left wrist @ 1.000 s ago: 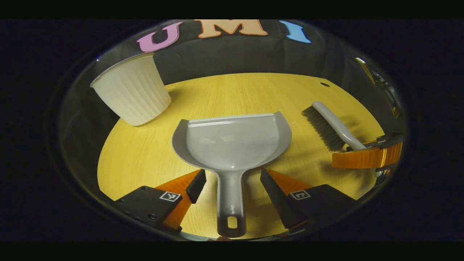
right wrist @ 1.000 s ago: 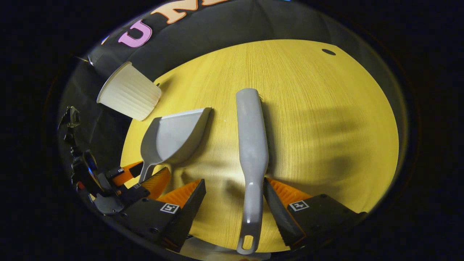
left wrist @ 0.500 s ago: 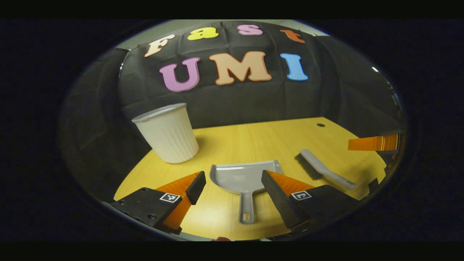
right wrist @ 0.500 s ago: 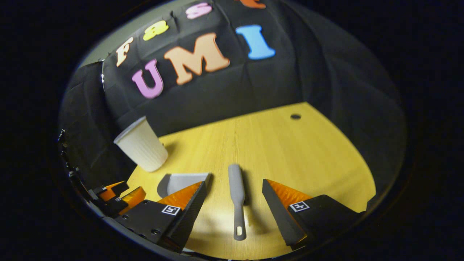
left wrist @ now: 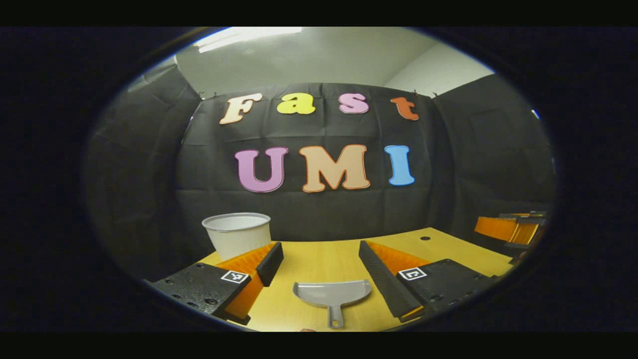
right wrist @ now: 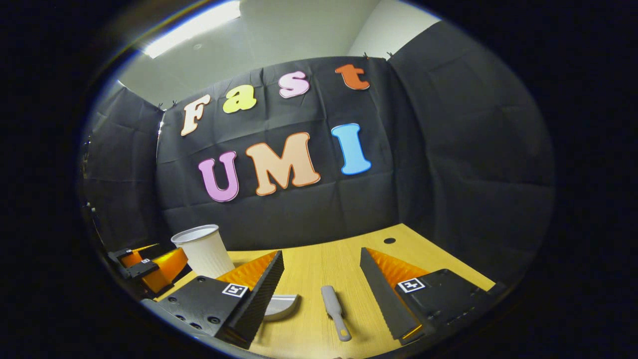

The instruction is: Pick up the small broom and dustpan from the desktop, sweep the trash into the dustpan with the broom, and then empty the trash into the garbage bin.

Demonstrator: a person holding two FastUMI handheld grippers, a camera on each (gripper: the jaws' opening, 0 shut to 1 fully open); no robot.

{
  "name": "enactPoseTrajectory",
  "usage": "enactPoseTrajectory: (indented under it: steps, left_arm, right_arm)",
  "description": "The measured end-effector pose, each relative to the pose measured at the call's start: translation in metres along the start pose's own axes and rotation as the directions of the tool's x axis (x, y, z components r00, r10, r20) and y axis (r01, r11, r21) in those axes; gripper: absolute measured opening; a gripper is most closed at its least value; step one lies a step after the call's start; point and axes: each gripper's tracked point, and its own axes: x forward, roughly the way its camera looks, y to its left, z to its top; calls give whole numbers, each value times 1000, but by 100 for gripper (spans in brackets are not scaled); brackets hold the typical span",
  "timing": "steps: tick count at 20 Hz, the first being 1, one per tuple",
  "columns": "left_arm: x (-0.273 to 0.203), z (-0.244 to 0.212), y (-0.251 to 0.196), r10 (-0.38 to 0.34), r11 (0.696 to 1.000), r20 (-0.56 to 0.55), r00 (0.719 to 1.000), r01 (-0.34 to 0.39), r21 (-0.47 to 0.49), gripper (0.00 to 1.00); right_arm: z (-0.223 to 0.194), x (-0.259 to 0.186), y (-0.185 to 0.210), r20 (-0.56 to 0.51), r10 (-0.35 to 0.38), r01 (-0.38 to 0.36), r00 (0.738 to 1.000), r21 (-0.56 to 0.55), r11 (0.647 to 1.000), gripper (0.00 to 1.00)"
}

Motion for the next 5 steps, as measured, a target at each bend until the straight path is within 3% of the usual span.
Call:
enactPoseTrajectory:
  steps: [5]
  left_arm:
    - [-6,8,-8,-55,998,18,998,55,-14,93]
  right_arm:
    - [-7,-17,19,-5,-7,7,1000,-26,1000,92]
